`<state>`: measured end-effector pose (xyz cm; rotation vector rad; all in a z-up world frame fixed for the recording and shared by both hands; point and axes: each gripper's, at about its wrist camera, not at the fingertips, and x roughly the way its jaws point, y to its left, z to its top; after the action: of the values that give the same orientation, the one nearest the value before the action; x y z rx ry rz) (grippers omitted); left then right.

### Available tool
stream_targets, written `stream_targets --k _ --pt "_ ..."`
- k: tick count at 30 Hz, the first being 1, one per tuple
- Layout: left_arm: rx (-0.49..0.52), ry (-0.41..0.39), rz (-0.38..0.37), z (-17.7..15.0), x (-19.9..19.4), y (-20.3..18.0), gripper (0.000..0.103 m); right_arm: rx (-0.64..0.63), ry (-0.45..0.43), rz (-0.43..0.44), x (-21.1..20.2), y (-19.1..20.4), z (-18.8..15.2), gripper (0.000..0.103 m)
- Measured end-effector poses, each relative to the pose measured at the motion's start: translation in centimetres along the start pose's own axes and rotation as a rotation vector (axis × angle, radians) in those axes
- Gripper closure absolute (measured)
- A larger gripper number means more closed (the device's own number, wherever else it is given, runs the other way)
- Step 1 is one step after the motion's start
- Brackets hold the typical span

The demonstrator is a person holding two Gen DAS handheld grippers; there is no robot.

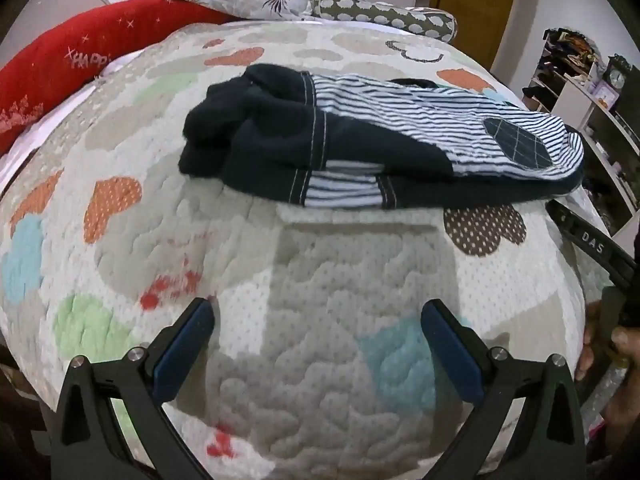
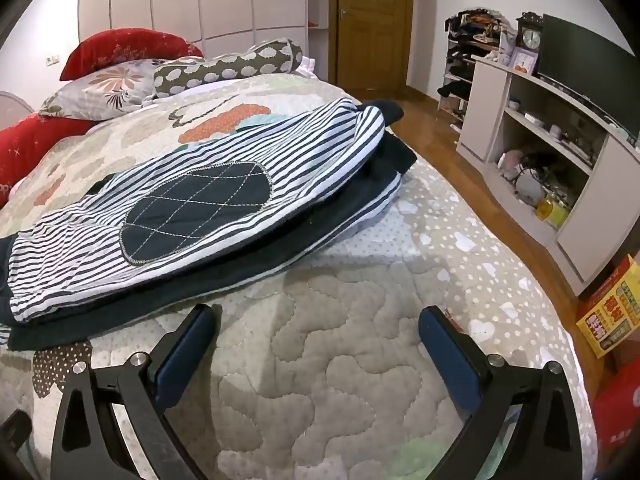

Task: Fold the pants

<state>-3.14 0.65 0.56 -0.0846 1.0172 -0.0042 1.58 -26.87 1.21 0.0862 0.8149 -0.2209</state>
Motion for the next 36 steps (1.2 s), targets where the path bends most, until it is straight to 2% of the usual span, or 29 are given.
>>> stream_targets --k 13,36 --pt "-0.026 0.044 0.033 -0.3 0.3 -0.3 0.000 0.004 -0.012 0.021 0.0 -0.4 -0.7 0.000" --pt "-0.022 0.040 0.049 -0.6 0.9 -0.7 0.000 -0.005 0.002 0.040 0.8 -0.1 -0.5 0.000"
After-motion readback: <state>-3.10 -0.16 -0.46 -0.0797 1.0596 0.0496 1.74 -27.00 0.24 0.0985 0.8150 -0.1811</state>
